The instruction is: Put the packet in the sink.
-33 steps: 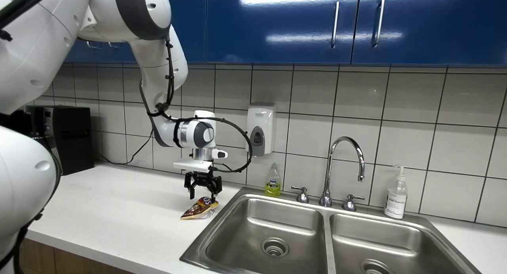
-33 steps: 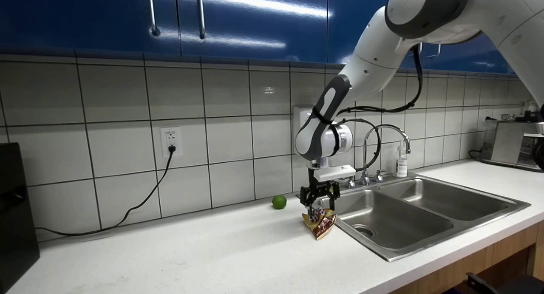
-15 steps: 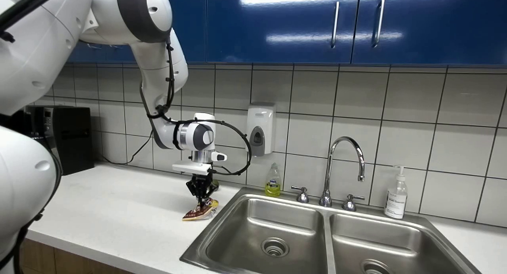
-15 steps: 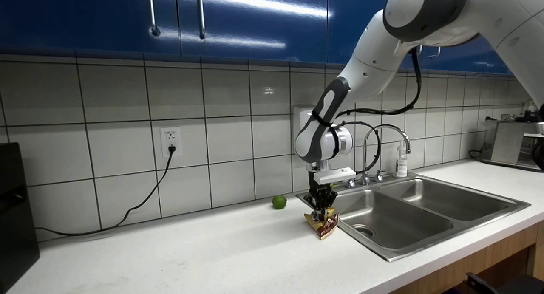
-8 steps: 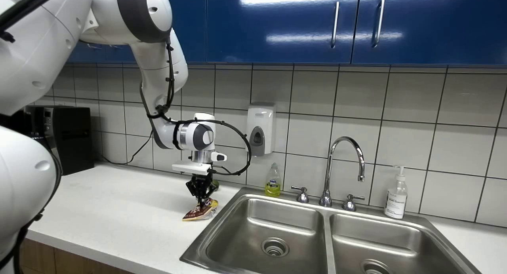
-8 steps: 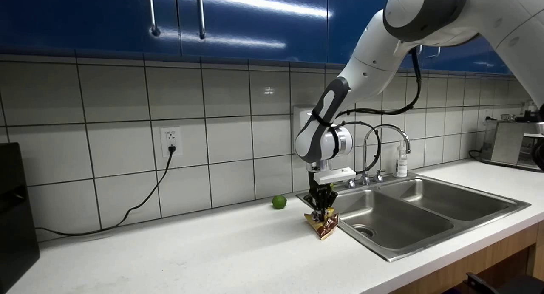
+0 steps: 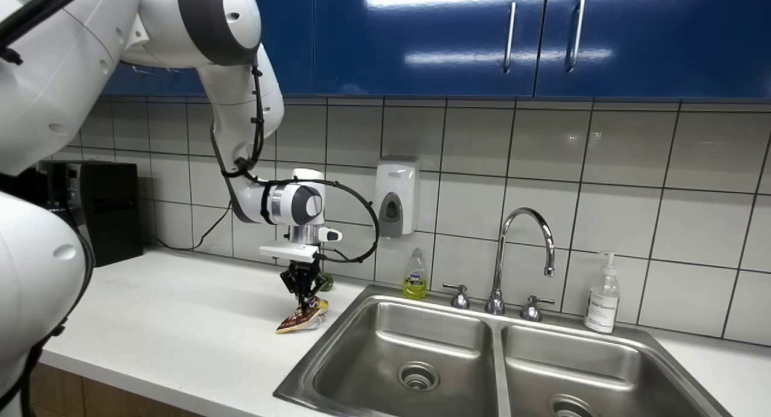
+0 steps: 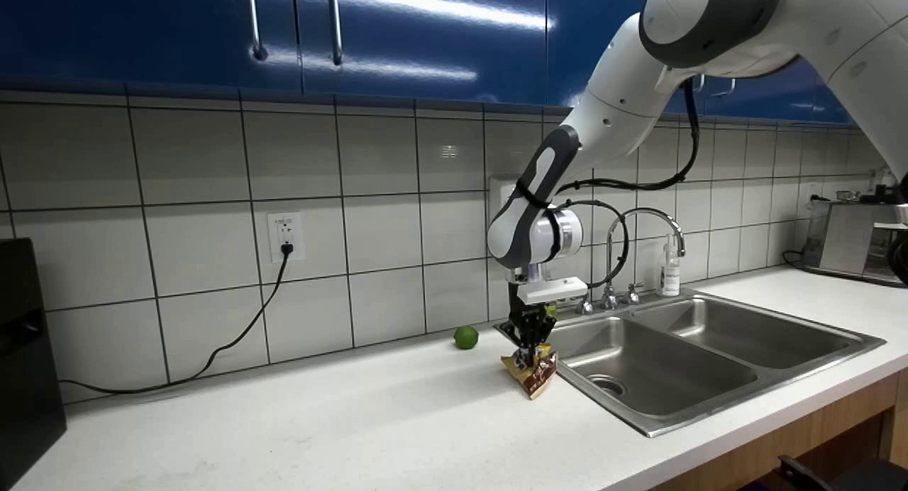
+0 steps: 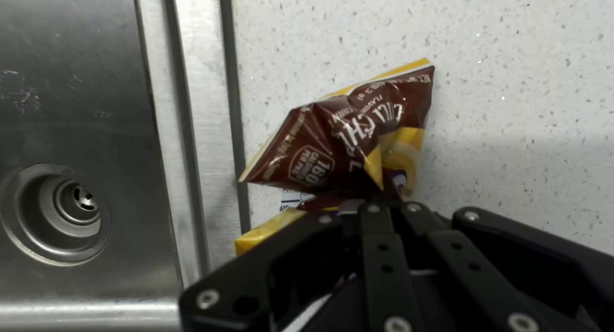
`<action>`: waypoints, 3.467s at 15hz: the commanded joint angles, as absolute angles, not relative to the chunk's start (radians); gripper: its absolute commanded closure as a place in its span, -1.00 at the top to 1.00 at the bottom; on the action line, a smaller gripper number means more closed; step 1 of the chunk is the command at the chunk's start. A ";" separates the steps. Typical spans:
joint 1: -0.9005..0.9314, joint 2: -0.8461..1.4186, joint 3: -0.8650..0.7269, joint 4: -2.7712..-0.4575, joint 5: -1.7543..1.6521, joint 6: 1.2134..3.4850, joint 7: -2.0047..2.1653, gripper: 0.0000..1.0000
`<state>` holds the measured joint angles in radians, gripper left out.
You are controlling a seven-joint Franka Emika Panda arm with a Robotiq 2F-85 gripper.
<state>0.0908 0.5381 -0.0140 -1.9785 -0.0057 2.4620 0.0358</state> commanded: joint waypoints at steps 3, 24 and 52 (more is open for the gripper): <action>0.071 0.498 0.011 -1.963 0.010 2.411 0.040 -1.00; -0.054 0.455 -0.038 -1.955 0.095 2.447 0.040 -1.00; -0.299 0.728 -0.089 -1.941 0.234 2.696 0.032 -1.00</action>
